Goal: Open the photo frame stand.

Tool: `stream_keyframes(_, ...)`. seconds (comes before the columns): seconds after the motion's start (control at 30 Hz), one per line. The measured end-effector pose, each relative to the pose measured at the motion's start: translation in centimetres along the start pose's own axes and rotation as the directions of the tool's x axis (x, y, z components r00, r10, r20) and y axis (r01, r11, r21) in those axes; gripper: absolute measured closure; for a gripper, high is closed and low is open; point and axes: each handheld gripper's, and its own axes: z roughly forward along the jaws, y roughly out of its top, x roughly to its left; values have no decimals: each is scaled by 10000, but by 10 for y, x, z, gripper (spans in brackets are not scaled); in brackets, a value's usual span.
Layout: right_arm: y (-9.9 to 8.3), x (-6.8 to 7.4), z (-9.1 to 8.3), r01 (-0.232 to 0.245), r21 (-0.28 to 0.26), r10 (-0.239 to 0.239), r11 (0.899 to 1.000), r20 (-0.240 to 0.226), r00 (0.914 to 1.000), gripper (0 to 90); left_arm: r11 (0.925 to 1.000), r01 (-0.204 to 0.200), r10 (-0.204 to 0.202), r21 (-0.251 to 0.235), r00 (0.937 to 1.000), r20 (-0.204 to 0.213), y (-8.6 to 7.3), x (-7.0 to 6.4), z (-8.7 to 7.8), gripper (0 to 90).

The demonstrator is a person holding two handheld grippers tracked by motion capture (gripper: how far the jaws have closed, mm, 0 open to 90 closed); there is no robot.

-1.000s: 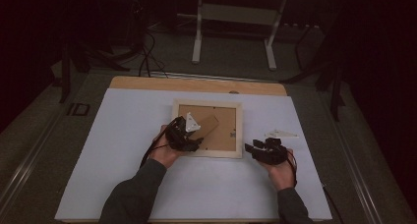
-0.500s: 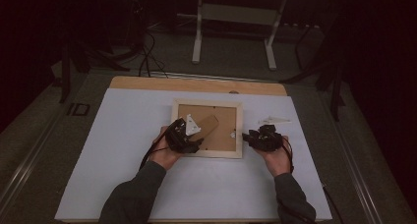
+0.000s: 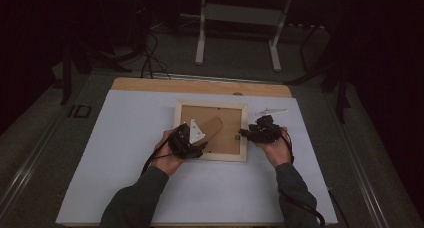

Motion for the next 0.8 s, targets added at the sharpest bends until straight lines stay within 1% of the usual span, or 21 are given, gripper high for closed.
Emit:
stream_keyframes(0.17,9,-2,3,-54,210,55,9998,-54,10000,522,9999,-87,86,-113,9999,-124,-1,-3,-2,390)
stream_keyframes(0.27,11,-7,4,-303,288,312,9991,-306,9990,525,9998,-86,83,-182,9999,-152,-2,-3,-2,390)
stream_keyframes(0.37,12,-10,6,-255,510,279,9984,-470,9985,526,9996,-207,202,-211,9995,-231,-2,-5,-3,390)
stream_keyframes(0.47,13,-14,8,-350,646,396,9973,-714,9967,511,9991,-324,315,-267,9989,-333,-3,-7,-4,390)
stream_keyframes(0.63,15,-19,11,-573,871,672,9946,-1154,9910,521,9983,-317,300,-482,9989,-360,-4,-8,-4,389)
stream_keyframes(0.8,16,-24,15,-1042,1040,1193,9891,-1518,9812,536,9981,-321,302,-523,9988,-377,-6,-8,-4,388)
